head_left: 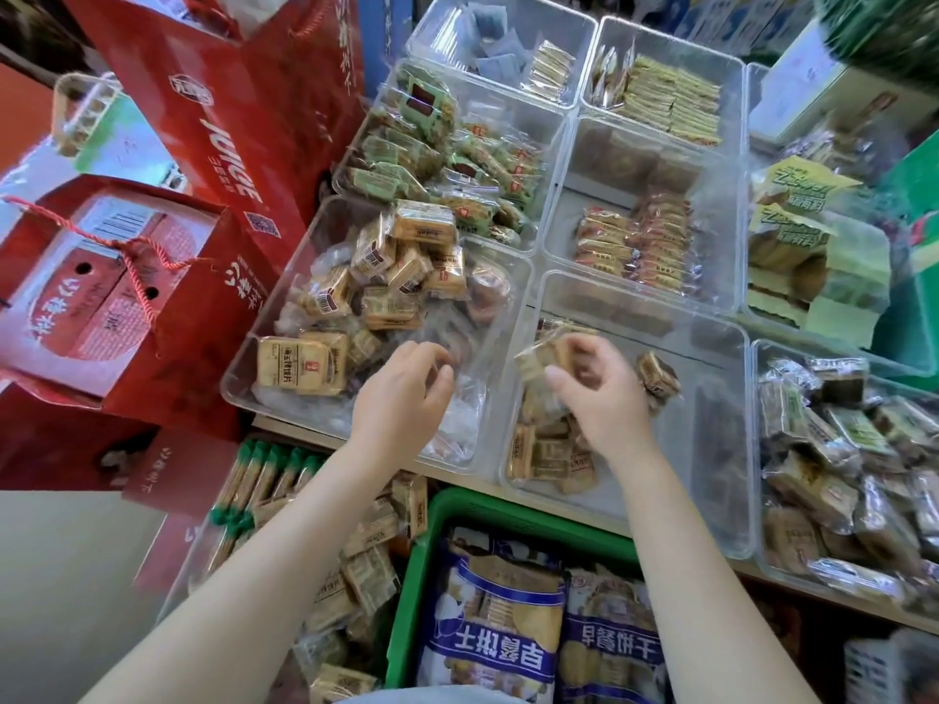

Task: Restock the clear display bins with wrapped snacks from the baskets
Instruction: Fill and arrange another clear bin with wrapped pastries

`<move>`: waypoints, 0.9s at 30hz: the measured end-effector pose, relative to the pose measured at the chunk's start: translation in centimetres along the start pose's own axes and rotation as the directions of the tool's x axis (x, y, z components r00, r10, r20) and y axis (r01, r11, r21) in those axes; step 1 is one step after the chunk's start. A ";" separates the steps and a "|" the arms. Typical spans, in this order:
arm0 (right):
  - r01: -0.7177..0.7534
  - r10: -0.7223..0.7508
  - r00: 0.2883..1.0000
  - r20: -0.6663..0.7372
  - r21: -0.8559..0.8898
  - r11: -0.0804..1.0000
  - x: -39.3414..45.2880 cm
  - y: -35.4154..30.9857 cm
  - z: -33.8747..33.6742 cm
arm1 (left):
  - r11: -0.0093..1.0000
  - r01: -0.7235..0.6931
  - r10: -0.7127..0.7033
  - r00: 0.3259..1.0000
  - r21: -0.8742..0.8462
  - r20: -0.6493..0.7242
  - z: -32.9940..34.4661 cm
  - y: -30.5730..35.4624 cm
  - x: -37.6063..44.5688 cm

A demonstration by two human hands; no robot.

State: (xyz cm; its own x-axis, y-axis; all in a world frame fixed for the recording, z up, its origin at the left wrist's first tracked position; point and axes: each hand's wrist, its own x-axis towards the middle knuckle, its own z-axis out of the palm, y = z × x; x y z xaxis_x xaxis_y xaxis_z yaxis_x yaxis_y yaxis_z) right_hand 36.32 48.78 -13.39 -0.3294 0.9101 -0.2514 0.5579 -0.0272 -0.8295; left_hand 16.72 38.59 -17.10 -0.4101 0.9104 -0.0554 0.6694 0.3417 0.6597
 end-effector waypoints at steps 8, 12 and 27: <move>0.064 -0.192 0.977 -0.092 -0.735 0.675 5.5 7.0 3.0 | 0.961 -0.104 0.130 0.988 0.256 -0.087 -0.2 -2.4 -0.2; -0.013 0.047 0.998 0.032 -0.675 0.738 4.4 7.6 3.5 | 0.884 0.173 -0.104 0.978 0.435 -0.180 -1.3 -4.7 -0.2; 0.261 -0.364 0.918 -0.158 -0.451 0.854 -2.6 2.0 6.9 | 0.862 0.239 -0.148 0.962 0.448 -0.230 -1.8 -7.6 -1.8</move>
State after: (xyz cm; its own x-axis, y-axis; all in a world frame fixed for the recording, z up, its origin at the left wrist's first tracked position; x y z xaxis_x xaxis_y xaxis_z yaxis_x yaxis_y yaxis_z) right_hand 33.02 43.54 -17.89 -0.3850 0.9107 0.1499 0.7337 0.4005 -0.5488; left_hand 11.26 33.91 -20.64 -0.6358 0.7716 0.0214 0.7559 0.6168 0.2197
